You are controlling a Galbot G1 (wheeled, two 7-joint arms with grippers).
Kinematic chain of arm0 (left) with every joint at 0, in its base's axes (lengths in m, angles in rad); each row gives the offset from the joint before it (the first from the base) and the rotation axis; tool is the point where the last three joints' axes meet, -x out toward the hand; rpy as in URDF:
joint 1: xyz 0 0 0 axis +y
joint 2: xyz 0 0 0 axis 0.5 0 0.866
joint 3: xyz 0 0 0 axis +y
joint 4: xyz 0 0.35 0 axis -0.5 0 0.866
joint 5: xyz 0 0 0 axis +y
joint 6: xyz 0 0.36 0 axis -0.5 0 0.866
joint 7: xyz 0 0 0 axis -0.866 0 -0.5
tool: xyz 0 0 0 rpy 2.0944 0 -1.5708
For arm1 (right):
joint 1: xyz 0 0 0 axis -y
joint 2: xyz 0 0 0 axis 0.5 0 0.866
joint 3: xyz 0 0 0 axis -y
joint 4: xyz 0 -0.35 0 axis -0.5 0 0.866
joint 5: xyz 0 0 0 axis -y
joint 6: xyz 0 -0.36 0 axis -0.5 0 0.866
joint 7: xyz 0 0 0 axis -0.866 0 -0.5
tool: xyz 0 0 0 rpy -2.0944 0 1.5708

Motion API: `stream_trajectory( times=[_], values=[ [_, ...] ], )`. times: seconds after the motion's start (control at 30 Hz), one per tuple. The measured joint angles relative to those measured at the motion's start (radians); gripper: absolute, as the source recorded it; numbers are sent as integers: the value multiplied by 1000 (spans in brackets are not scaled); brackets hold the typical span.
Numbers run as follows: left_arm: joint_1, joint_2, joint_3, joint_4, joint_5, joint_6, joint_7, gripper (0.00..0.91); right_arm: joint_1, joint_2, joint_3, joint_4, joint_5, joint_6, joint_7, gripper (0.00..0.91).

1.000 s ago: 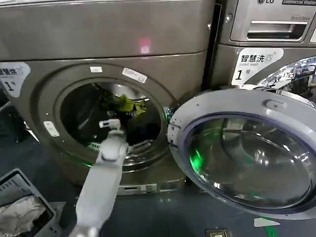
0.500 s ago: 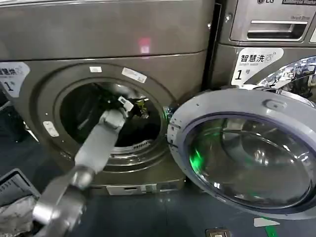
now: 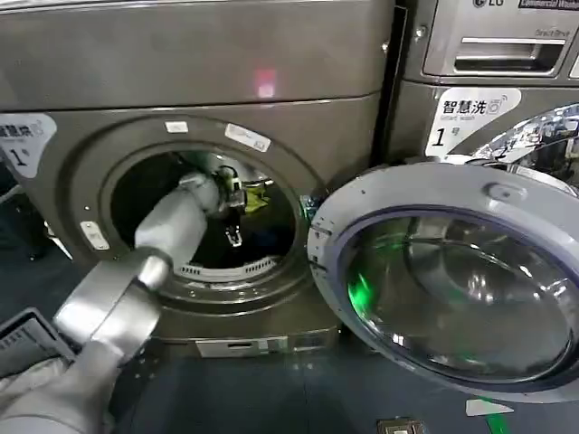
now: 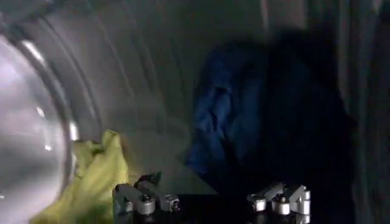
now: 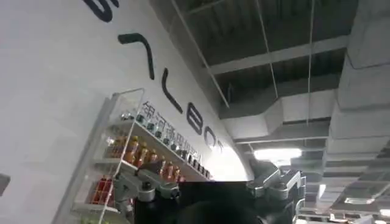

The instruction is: Grasp the clothes from the dryer.

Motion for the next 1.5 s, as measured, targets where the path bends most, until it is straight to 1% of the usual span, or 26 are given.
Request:
stream_trajectory(
  times=[0.23, 0.47, 0.5, 0.53, 0.57, 0.6, 0.63, 0.7, 0.73, 0.77, 0.83, 0.87, 0.9, 1.27, 1.5],
  values=[
    [-3, -17, -11, 13, -74, 2, -44, 907, 22, -1, -29, 13, -6, 4, -2, 907],
    [17, -52, -15, 18, -146, 3, -81, 907, 28, -4, -39, 4, -14, 14, -7, 907],
    [18, -56, -14, 22, -148, 2, -84, 842, 29, -4, -39, 3, -14, 15, -7, 907],
    [20, -61, -14, 26, -151, 2, -87, 592, 30, -5, -40, 3, -15, 16, -7, 907],
    [22, -64, -15, 27, -155, 1, -88, 489, 32, -5, -42, 2, -15, 17, -7, 907],
    [24, -64, -15, 28, -156, 1, -88, 455, 33, -6, -44, 2, -15, 17, -7, 907],
    [25, -64, -15, 30, -157, 1, -88, 398, 33, -7, -45, 3, -15, 18, -7, 907],
    [25, -64, -15, 36, -154, 1, -84, 159, 33, -11, -42, 3, -15, 18, -7, 907],
    [25, -64, -16, 38, -154, 0, -80, 137, 31, -12, -41, 2, -15, 19, -7, 907],
    [25, -64, -17, 40, -154, 0, -78, 91, 30, -13, -39, 1, -15, 20, -6, 907],
    [24, -64, -18, 44, -149, -1, -72, 57, 30, -13, -38, 1, -13, 21, -5, 907],
    [24, -64, -17, 47, -145, -3, -68, 11, 30, -13, -37, 1, -12, 21, -5, 907],
    [24, -64, -18, 48, -142, -4, -63, 0, 29, -13, -36, 1, -11, 21, -4, 907],
    [19, -64, -26, 53, -113, -16, -36, 0, 28, -13, -34, -3, -9, 26, 1, 907],
    [37, -55, -110, -4, -103, 24, -110, 0, 35, -10, -45, 1, -9, 27, 4, 907]
  ],
)
